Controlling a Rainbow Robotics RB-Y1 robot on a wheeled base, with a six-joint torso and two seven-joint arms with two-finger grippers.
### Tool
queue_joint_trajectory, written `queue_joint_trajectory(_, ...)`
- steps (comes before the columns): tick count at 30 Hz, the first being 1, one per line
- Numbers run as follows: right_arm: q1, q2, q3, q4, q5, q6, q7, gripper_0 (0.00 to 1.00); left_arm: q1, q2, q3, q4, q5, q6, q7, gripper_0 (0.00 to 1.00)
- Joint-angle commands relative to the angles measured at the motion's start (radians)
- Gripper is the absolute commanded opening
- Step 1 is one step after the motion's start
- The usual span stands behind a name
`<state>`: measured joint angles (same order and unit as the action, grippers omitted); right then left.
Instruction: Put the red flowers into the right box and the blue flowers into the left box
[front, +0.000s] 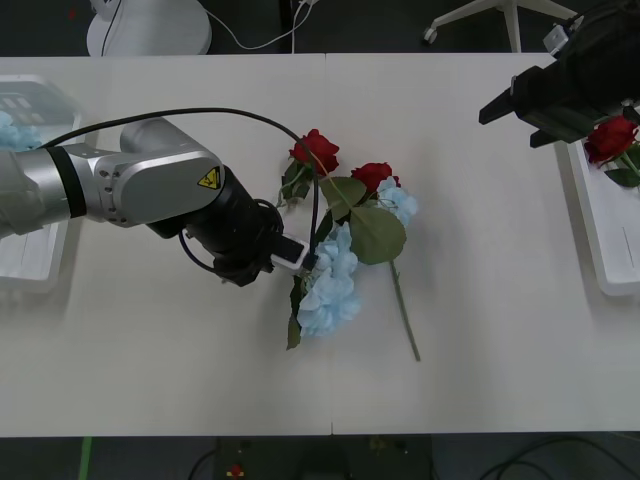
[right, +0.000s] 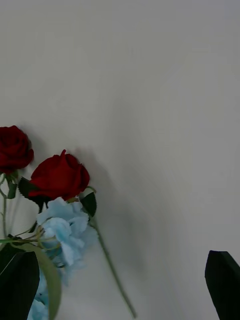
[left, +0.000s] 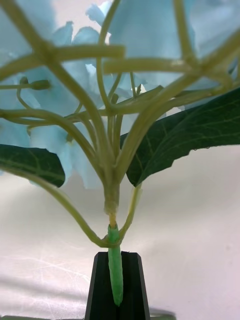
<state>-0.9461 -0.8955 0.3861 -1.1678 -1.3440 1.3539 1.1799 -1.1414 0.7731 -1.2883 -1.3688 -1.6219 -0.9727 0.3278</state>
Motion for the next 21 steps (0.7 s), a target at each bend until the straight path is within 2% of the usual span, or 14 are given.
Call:
queue_joint_trajectory(1, -0.043, -0.019, 0.007, -0.029, -0.067, 0.053, -0.284, 0.96, 0.003, 0.157, 0.096, -0.107, 0.096, 0.008, 0.080, 0.00)
queue_joint_trajectory(7, -0.043, -0.019, 0.008, -0.049, -0.172, 0.119, -0.732, 0.96, 0.003, 0.359, 0.156, -0.124, 0.324, 0.028, 0.128, 0.00)
queue_joint_trajectory(8, -0.043, -0.019, 0.008, -0.049, -0.172, 0.119, -0.732, 0.96, 0.003, 0.359, 0.156, -0.124, 0.324, 0.028, 0.128, 0.00)
queue_joint_trajectory(9, -0.043, -0.017, 0.011, -0.061, -0.208, 0.129, -0.888, 0.96, 0.003, 0.430, 0.156, -0.110, 0.404, 0.057, 0.159, 0.00)
queue_joint_trajectory(11, -0.043, -0.016, 0.017, -0.072, -0.234, 0.131, -0.999, 0.96, 0.009, 0.474, 0.158, -0.093, 0.445, 0.075, 0.195, 0.00)
queue_joint_trajectory(15, -0.043, -0.008, 0.043, -0.099, -0.303, 0.094, -1.254, 0.96, 0.012, 0.546, 0.158, 0.053, 0.553, 0.088, 0.269, 0.00)
queue_joint_trajectory(21, -0.043, 0.015, 0.106, -0.141, -0.368, 0.034, -1.453, 0.96, 0.012, 0.560, 0.188, 0.344, 0.634, 0.074, 0.286, 0.00)
